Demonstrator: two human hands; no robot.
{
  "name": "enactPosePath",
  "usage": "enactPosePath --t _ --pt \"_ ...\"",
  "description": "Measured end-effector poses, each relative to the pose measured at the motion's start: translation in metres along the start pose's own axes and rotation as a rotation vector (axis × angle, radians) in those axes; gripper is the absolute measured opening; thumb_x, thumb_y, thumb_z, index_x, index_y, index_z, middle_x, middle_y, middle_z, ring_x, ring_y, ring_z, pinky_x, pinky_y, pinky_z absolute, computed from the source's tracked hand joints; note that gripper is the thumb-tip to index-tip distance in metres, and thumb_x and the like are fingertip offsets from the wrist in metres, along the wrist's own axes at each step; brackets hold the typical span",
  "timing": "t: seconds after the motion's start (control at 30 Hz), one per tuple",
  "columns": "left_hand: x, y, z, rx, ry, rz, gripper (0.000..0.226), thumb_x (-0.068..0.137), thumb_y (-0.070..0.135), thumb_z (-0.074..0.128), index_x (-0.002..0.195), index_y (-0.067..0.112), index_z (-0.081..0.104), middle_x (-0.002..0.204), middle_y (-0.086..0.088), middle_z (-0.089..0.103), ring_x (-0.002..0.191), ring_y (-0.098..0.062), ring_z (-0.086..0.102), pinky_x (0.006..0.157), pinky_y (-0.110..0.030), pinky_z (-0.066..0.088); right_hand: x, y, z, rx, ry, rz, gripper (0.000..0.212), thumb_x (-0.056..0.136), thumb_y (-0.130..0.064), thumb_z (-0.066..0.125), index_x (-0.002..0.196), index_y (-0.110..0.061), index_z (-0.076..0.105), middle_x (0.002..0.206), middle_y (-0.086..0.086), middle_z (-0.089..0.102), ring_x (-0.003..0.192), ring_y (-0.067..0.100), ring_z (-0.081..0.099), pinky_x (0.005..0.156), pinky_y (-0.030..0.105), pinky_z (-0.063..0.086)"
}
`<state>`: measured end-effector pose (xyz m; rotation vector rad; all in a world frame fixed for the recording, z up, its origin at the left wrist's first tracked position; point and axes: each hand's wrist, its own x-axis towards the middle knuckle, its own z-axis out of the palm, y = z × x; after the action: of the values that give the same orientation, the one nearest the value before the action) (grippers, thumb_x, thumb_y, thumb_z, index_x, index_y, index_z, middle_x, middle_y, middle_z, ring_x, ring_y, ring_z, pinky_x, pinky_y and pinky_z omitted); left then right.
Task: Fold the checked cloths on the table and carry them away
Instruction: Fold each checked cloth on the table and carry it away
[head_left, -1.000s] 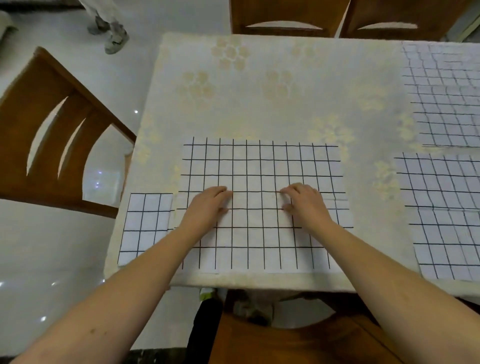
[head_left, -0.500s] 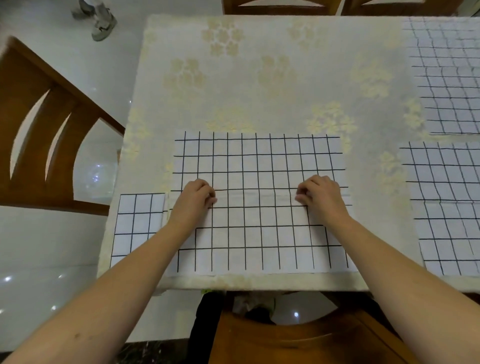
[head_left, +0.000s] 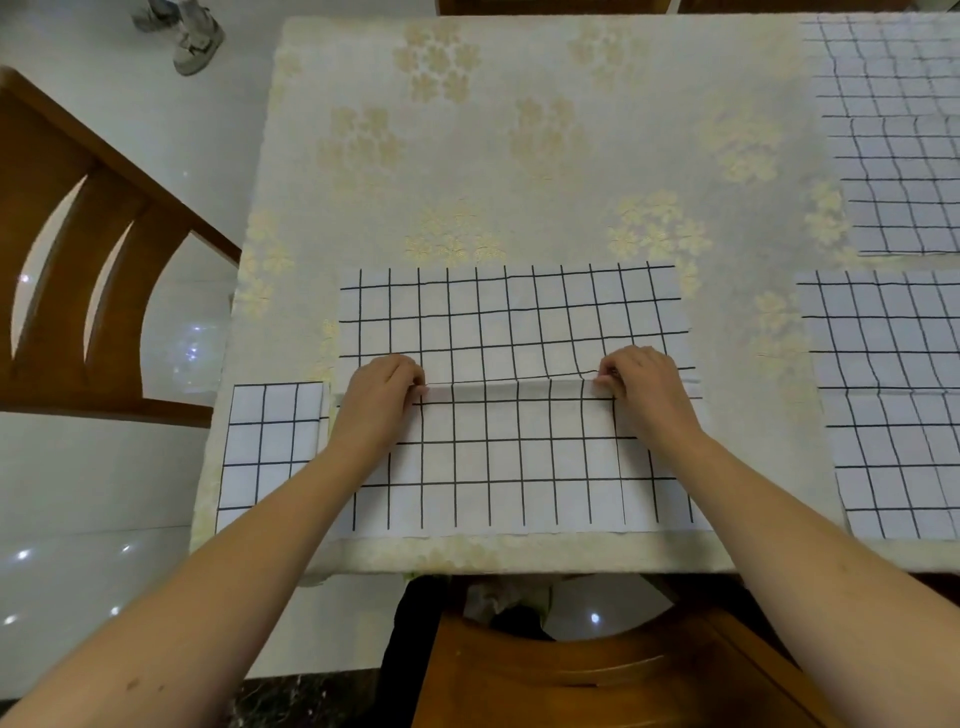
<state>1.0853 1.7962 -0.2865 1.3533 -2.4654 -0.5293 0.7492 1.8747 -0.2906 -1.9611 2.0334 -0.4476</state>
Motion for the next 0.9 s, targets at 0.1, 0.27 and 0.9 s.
enactPosePath --t 0.1,0.27,0.9 --pt "0.005 0.005 -0.007 0.037 -0.032 -0.041 0.013 0.094 0.015 0.060 0.083 0.008 0.063 0.070 -0.003 0.063 0.064 -0.025 0.057 0.063 -0.032 0.042 0.001 -0.002 -0.010 -0.027 -0.057 0.007 0.016 0.094 -0.022 0.060 0.080 -0.014 0.064 0.071 -0.007 0.057 0.071 0.019 0.055 0.069 0.030 0.034" --pt "0.006 0.013 -0.018 0.042 -0.063 -0.046 0.016 0.097 0.015 0.056 0.105 0.006 0.066 0.088 -0.007 0.071 0.081 -0.030 0.064 0.070 -0.035 0.045 -0.005 0.013 -0.019 -0.052 -0.113 -0.059 0.018 0.086 -0.016 0.070 0.104 -0.013 0.070 0.088 0.001 0.071 0.083 0.023 0.064 0.078 0.039 0.050" --pt "0.017 0.004 -0.079 0.265 0.155 0.119 0.005 0.088 0.012 0.068 0.092 0.009 0.071 0.084 -0.009 0.071 0.073 -0.033 0.063 0.066 -0.039 0.044 -0.015 0.005 -0.082 -0.119 0.221 -0.130 0.008 0.085 -0.005 0.069 0.091 -0.006 0.075 0.085 0.011 0.074 0.076 0.034 0.067 0.066 0.037 0.052"
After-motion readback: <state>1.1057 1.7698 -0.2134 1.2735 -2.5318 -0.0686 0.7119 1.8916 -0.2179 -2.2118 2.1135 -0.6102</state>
